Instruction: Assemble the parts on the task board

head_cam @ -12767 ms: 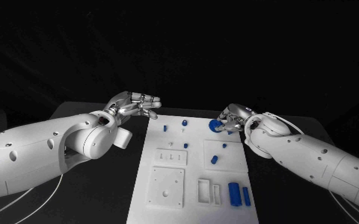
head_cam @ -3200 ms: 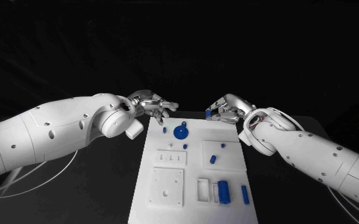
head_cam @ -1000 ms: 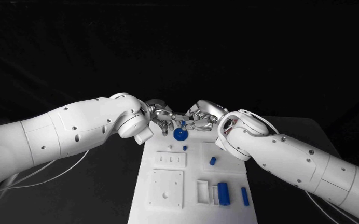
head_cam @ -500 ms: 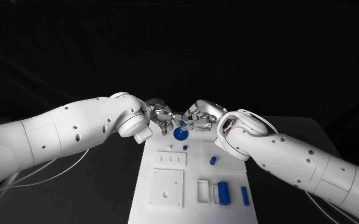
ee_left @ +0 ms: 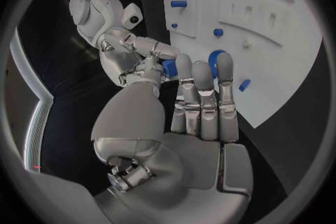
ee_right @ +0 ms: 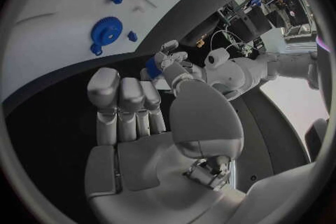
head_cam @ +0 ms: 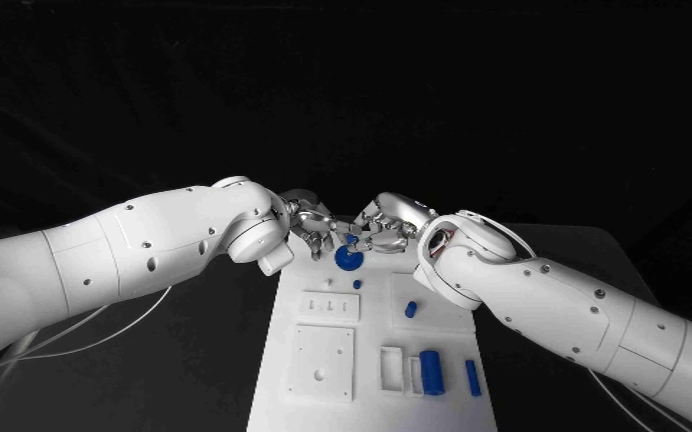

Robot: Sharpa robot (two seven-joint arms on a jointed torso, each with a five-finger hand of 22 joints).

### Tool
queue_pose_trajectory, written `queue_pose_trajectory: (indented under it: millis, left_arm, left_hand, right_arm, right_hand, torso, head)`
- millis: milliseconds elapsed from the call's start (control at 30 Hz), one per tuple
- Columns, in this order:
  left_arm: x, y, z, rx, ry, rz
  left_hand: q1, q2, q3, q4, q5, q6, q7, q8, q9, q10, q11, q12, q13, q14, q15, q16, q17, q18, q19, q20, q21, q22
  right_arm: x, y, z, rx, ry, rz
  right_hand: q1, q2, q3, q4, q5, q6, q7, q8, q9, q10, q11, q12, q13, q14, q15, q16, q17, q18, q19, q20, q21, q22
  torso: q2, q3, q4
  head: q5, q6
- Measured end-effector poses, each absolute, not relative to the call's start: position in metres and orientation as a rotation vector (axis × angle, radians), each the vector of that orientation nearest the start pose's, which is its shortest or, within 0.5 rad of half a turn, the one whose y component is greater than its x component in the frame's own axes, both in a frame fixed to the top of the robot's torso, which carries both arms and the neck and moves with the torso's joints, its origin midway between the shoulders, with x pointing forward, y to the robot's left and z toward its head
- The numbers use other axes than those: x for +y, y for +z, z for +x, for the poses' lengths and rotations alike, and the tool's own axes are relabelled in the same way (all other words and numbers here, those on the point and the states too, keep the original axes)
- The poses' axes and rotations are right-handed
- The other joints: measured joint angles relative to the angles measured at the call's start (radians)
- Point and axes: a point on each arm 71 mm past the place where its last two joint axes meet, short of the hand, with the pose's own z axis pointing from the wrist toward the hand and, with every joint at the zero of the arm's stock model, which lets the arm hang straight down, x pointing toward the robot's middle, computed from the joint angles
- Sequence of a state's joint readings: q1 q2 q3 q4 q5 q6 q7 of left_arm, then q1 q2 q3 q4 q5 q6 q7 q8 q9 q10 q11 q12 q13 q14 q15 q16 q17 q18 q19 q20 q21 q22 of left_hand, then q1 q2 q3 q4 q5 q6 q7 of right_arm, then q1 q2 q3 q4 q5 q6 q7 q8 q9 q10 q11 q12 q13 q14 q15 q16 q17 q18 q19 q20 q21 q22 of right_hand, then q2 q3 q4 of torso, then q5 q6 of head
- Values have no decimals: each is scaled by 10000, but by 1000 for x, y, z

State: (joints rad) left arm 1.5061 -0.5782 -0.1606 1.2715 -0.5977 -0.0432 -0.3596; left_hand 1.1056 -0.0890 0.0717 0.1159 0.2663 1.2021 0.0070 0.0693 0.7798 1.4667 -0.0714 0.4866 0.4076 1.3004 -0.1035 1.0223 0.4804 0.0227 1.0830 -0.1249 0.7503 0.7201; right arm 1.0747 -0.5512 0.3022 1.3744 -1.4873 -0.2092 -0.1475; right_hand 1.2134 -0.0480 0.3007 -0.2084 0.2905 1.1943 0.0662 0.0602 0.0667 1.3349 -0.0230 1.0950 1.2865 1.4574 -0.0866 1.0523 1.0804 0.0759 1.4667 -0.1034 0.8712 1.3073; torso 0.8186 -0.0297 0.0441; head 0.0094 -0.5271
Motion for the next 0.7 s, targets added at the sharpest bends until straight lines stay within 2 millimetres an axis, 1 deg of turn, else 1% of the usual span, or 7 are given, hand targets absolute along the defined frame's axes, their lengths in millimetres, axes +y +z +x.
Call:
queue_pose_trajectory:
  millis: [167, 300, 400, 500, 600, 700]
  left_arm:
    - [146, -115, 554, 20920, -8056, -4718]
    - [146, -115, 554, 20995, -8045, -4640]
    - [146, -115, 553, 21034, -8042, -4591]
    - [145, -115, 553, 21061, -8039, -4537]
    - [145, -115, 553, 21079, -8052, -4510]
    - [144, -115, 552, 21089, -8069, -4492]
  left_hand:
    - [144, 144, -25, -170, 0, 0, 0, 0, -72, 0, 0, 0, -10, 0, 0, 0, 0, 0, 0, 0, -42, 59]
    - [197, 197, -80, -226, -40, 0, 0, 0, -128, 0, 0, 0, -9, 0, 0, 0, 0, 0, 0, 0, -89, 110]
    - [317, 317, -106, -340, -40, 0, 0, 0, -182, 0, 0, 0, -10, 0, 0, 0, 1, 0, 9, 9, -138, 161]
    - [503, 503, -136, -555, -25, -19, -18, -1, -230, 0, 2, -9, -16, 0, 0, 0, -4, 0, 36, 36, -151, 217]
    - [751, 751, 16, -759, 205, -95, -25, -17, -297, -1, 5, -48, -23, 0, 0, 0, -10, 0, 36, 36, -188, 255]
    - [965, 965, 174, -998, 323, -175, -25, -102, -347, -18, 23, -48, -35, -14, -14, 0, -10, 0, 36, 36, -188, 285]
  right_arm:
    - [-108, -137, 522, 15771, 8364, -219]
    - [-107, -138, 523, 15780, 8352, -219]
    - [-107, -138, 523, 15787, 8345, -222]
    - [-107, -138, 523, 15809, 8336, -227]
    - [-107, -139, 523, 15834, 8313, -226]
    - [-107, -139, 523, 15859, 8284, -223]
  right_hand:
    - [0, 0, 30, 30, 0, -2, 2, -5, -1, 0, 0, 0, -1, 0, 0, 0, 0, 1, 0, 0, 0, 0]
    - [0, 0, 30, 30, -1, -8, 7, -9, -3, 0, 0, 0, -1, 0, 0, 0, -1, 1, 0, 0, 0, 0]
    - [0, 0, 30, 30, -1, -9, 8, -33, -3, 0, 0, 0, -1, 0, 0, 0, -1, 0, 0, 0, 0, 0]
    - [0, 0, 31, 30, -1, -11, 10, -35, -5, 0, 0, 0, -2, 0, 0, 0, -1, 0, 0, 0, 0, 0]
    - [0, 0, 31, 30, -1, -12, 11, -37, -8, 0, 0, 0, -1, 0, 0, 0, -1, 1, 0, 0, 0, 0]
    - [0, 0, 31, 30, -1, -31, 0, -47, -10, 0, 0, 0, -2, 0, 0, 0, -2, 0, 0, 0, 0, 0]
  torso:
    - [1, 1, -1]
    - [1, 4, 0]
    - [0, 4, 2]
    - [0, 5, 3]
    - [0, 6, 2]
    - [0, 5, 2]
  head:
    - [-5, -16]
    - [-5, -24]
    - [-2, -26]
    - [0, -30]
    - [0, -36]
    - [1, -45]
